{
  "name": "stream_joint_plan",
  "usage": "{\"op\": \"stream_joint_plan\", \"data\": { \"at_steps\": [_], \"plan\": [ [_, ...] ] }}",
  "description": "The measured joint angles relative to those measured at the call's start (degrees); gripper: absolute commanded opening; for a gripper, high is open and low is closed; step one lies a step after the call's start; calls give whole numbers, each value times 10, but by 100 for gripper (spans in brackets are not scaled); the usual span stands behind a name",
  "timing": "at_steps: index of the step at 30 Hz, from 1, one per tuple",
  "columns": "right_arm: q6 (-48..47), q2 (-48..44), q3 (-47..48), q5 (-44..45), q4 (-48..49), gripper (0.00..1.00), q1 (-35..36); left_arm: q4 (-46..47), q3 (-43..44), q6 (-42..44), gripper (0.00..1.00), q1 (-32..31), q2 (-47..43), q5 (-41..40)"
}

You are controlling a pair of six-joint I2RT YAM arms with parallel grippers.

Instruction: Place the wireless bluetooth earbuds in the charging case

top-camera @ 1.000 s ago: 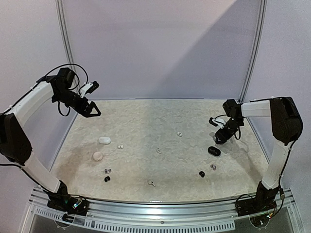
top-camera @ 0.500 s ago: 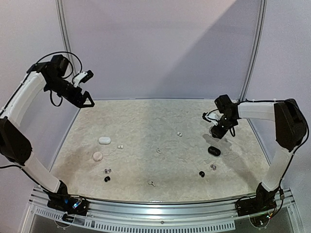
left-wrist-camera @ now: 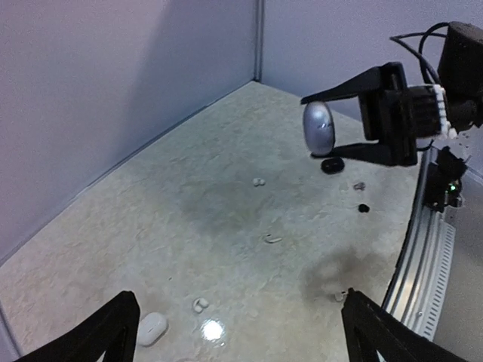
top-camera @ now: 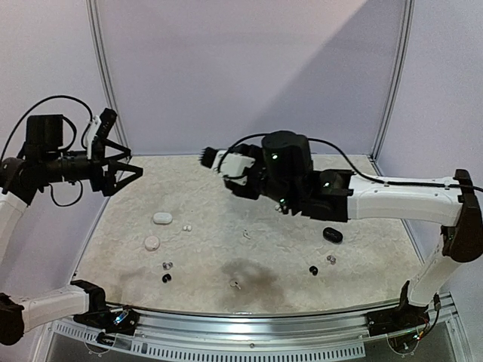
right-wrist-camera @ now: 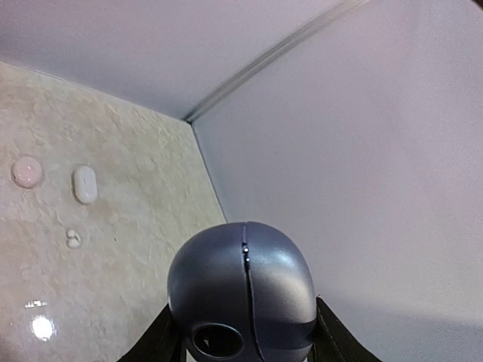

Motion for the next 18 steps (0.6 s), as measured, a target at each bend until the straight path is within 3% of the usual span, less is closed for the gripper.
{"op": "stream_joint_plan", "data": {
  "at_steps": [7, 12, 18],
  "plan": [
    [-75, 117, 90, 7, 41, 27, 84, 162, -150, -98, 89, -63, 5, 67],
    [-89, 145, 107, 6, 27, 26, 98, 218, -160, -134, 73, -85, 21, 108],
    [-87, 152, 138, 5, 14, 26, 101, 241, -177, -149, 72, -96, 30, 134]
  ]
}}
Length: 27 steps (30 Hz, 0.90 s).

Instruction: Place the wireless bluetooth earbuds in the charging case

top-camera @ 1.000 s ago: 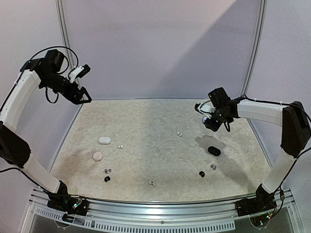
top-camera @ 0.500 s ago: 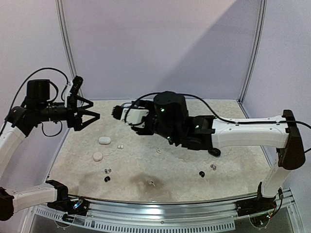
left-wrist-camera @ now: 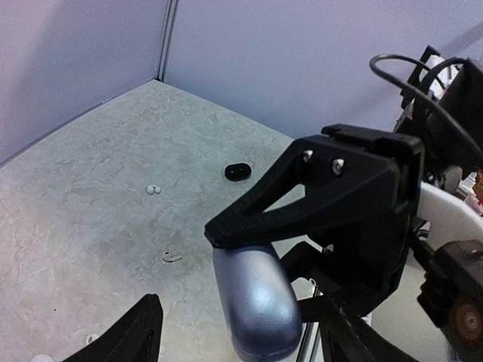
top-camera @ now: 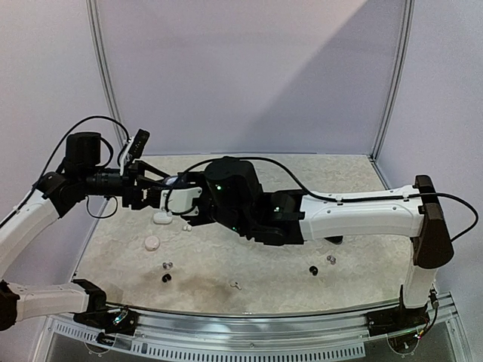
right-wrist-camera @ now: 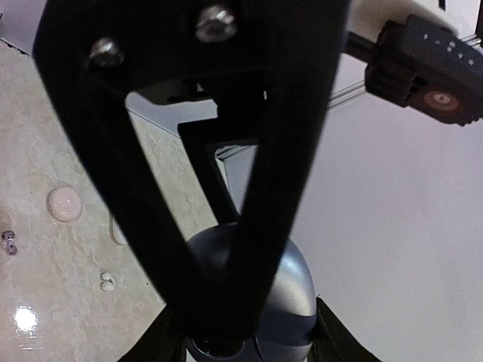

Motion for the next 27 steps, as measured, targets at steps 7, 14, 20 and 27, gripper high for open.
{"op": "stream_joint_plan", "data": {
  "at_steps": [7, 14, 20, 27],
  "plan": [
    [5, 1, 13, 0, -8, 25, 0, 0, -5, 10, 27, -9, 18, 12],
    [6, 1, 12, 3, -17, 38, 0, 0, -6, -2, 0, -13, 18, 10],
    [34, -1, 12, -20, -25, 94, -3, -2, -6, 22, 0, -13, 14, 10],
    [154, -51, -2, -181, -124, 99, -41, -8, -12, 152, 0, -13, -11, 9]
  ]
}}
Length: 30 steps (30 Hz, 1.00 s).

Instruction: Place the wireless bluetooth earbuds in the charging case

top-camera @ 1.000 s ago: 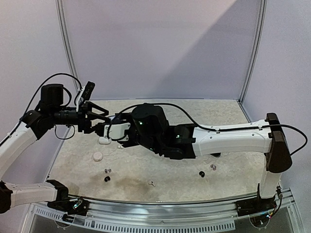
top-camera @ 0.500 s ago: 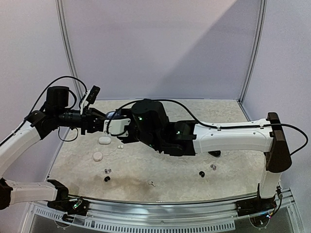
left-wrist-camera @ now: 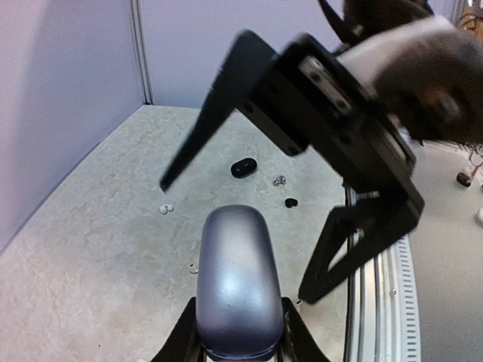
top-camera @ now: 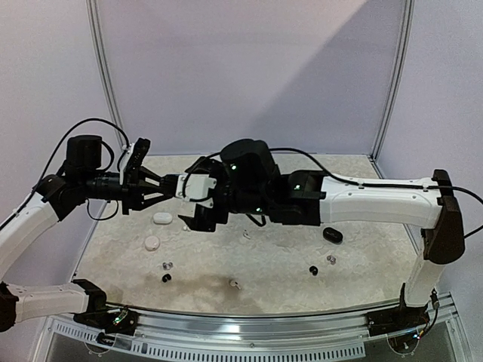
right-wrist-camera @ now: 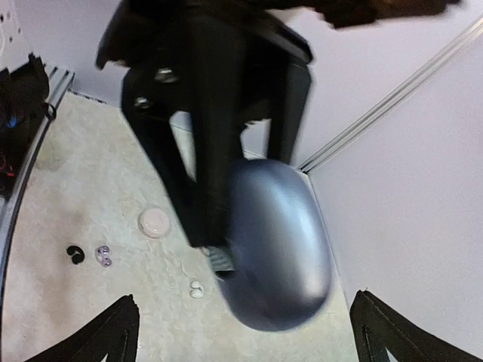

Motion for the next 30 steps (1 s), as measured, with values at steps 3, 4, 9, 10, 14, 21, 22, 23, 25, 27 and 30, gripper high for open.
{"op": "stream_joint_plan", "data": {
  "at_steps": [3, 4, 9, 10, 14, 21, 22, 23, 25, 27, 30],
  "plan": [
    [51, -28, -6, -50, -14, 99, -23, -7, -4, 55, 0, -2, -10, 4],
    [64, -32, -6, -59, -14, 99, -29, -11, -5, 71, 0, -4, -12, 5],
    [99, -28, 6, -86, -27, 99, -34, -29, -5, 130, 0, -21, -14, 6],
    [103, -20, 16, -93, -32, 97, -33, -32, -5, 138, 0, -23, -14, 6],
    [111, 1, 35, -114, -41, 74, -31, -47, -5, 165, 0, -31, -16, 4],
    [125, 6, 38, -174, -71, 33, -33, -59, -5, 196, 0, -33, -20, -4],
    [125, 6, 38, -179, -74, 29, -33, -60, -5, 198, 0, -34, -21, -5],
    [123, 6, 38, -183, -77, 25, -33, -61, -5, 199, 0, -34, -21, -5],
    [124, 6, 40, -197, -84, 18, -35, -66, -5, 208, 0, -35, -22, -3],
    [125, 6, 40, -210, -87, 11, -36, -69, -5, 209, 6, -38, -22, -3],
    [123, 6, 40, -222, -90, 1, -36, -62, -10, 190, 41, -39, -24, -2]
  ]
}}
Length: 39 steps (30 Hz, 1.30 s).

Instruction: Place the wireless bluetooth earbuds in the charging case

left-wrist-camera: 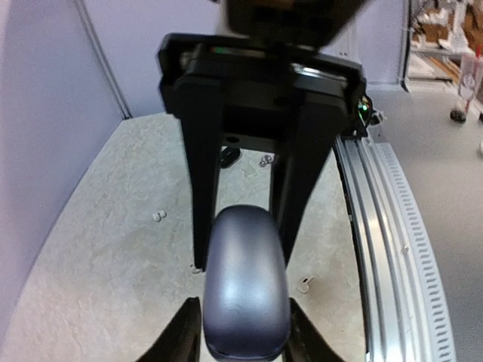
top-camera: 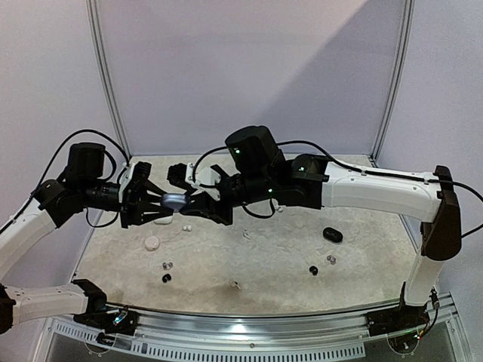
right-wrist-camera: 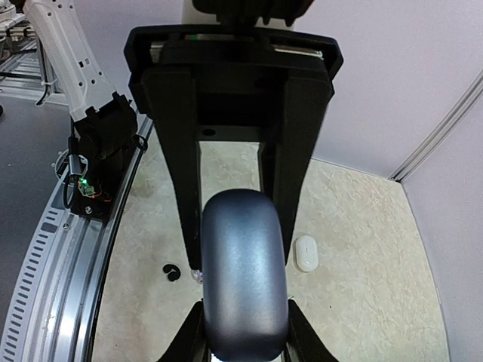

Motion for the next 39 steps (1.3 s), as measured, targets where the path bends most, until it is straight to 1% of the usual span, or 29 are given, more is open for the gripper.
{"op": "stream_joint_plan", "data": {
  "at_steps": [1, 5, 8, 13, 17, 21, 23, 25, 26, 28, 30, 31, 33, 35, 37, 39],
  "plan": [
    [-1, 0, 0, -4, -1, 0, -1, 9, -6, -16, 42, 0, -3, -2],
    [0, -1, -1, -19, 0, 0, -6, 57, -49, -90, 38, 2, -14, -3],
    [3, -6, -8, -32, 3, 0, -10, 103, -84, -127, 36, 5, -21, 10],
    [7, -11, -9, -38, 4, 0, -14, 200, -121, -178, 36, 7, -24, 31],
    [12, -12, -9, -37, 7, 0, -14, 246, -128, -193, 39, 7, -28, 50],
    [15, -12, -9, -35, 7, 0, -14, 269, -129, -194, 34, 7, -36, 65],
    [16, -12, -9, -35, 7, 0, -14, 274, -129, -196, 39, 7, -36, 66],
    [16, -12, -9, -32, 6, 0, -14, 271, -129, -194, 41, 7, -36, 65],
    [18, -12, -9, -28, 5, 0, -14, 256, -127, -182, 41, 7, -36, 61],
    [26, -12, -9, -20, 0, 0, -17, 206, -119, -140, 47, 10, -35, 48],
    [37, -12, -9, -9, -6, 0, -23, 129, -108, -57, 51, 29, -34, 25],
    [42, -12, -9, -3, -8, 0, -26, 86, -102, -9, 52, 48, -31, 12],
    [54, -12, -9, 14, -14, 0, -35, 9, -84, 68, 50, 85, -9, -18],
    [63, -13, -12, 31, -17, 0, -42, -60, -57, 124, 48, 110, 30, -66],
    [70, -18, -24, 47, -18, 0, -46, -106, -40, 159, 48, 111, 72, -112],
    [78, -25, -43, 61, -17, 0, -48, -154, -35, 193, 47, 89, 104, -171]
  ]
}}
